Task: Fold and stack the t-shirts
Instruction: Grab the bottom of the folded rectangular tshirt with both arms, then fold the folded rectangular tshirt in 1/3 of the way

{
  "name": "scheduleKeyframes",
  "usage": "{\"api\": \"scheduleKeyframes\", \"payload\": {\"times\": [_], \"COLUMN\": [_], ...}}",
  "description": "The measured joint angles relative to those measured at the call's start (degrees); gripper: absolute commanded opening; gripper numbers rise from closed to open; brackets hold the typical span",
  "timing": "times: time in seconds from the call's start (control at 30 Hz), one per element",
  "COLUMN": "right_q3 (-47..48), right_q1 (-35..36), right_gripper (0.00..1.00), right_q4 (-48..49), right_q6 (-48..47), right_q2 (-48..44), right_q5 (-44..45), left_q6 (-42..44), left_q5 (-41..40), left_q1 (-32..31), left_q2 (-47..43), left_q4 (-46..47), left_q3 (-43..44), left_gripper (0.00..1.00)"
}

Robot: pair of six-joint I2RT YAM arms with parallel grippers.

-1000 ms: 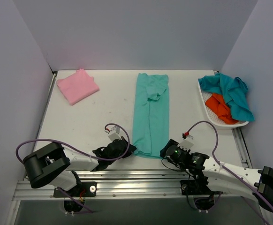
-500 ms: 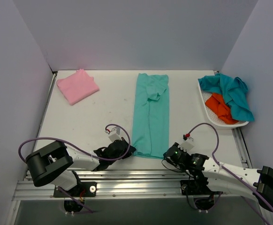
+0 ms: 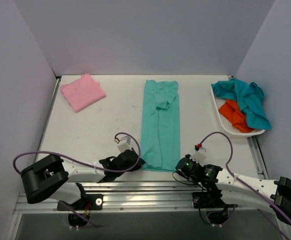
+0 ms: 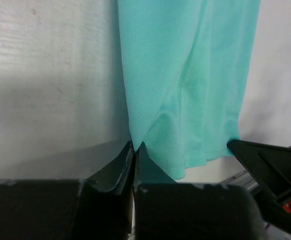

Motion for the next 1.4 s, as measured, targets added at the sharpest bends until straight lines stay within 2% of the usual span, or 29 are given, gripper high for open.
{"api": "scheduleKeyframes", "payload": {"times": [0.23,0.4,0.77,0.93,1.07,1.4], "right_q3": [2.6,7.6,23.0,27.5,29.1,35.6], "right_q1": [2.4,2.5,2.4,1.4,-2.4,-12.5], "right_gripper": [0.00,0.00,0.00,0.00,0.00,0.00], "right_q4": [-6.3,-8.3,-8.9,-8.6,-7.6,-1.3], "right_q6": [0.6,0.2,-4.3,-6.0,-7.8,-16.1], "right_q2": [-2.2,-2.0,11.5,16.2,19.6,27.8], "right_q5": [0.8,4.1,15.1,20.1,21.7,22.7], "left_q6": [1.0,2.2,7.6,10.3,11.6,15.1], "left_q5": [-1.2,-2.4,-0.7,0.4,1.8,9.2], "left_q1": [-3.0,-2.5,5.4,9.4,12.1,20.6], "left_q2": [-11.2,-14.5,-14.4,-11.8,-7.8,9.8], "left_q4": [-13.3,-19.1,-24.5,-24.4,-22.7,-18.5], "left_q3": [3.0,5.9,12.6,17.2,18.7,30.4], "left_gripper": [0.05,0.07,0.11,0.12,0.12,0.12]}}
